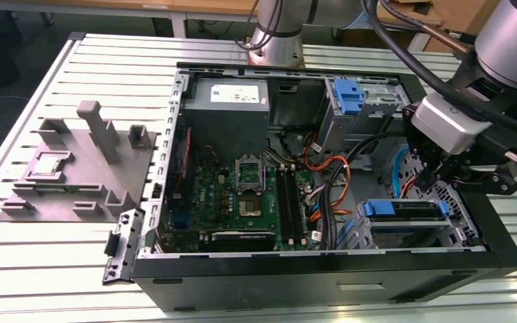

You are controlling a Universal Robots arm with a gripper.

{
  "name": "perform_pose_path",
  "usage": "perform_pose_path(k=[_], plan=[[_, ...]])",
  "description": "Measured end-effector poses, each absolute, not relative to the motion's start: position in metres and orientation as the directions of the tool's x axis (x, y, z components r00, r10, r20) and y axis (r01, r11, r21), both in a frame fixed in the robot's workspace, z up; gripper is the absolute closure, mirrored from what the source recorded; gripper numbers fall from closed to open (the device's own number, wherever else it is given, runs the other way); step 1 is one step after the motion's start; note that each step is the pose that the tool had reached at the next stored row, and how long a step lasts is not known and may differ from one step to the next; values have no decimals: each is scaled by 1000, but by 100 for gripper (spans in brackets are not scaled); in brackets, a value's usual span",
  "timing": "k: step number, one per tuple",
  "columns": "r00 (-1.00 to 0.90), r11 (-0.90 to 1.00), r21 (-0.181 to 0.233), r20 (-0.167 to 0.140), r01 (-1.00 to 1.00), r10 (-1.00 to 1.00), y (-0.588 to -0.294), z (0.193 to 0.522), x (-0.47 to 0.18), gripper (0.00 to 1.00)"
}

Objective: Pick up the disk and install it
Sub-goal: 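Insert the first disk wire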

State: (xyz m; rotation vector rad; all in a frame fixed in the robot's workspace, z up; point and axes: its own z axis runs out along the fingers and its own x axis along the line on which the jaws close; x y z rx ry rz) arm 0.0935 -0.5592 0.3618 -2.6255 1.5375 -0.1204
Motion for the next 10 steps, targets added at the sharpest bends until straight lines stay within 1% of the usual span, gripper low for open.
perform_pose_path(k=[6, 7, 8, 9, 10], plan=[[534, -532, -124, 20, -838, -846, -559, 361, 97, 81], [534, -532, -124, 20, -838, -845, -559, 360, 99, 76], [534, -532, -124, 20, -837, -845, -559, 360, 101, 76], [534, -532, -124, 20, -837, -845, -559, 360, 103, 69], [534, -532, -124, 20, -837, -845, -558, 360, 105, 69]])
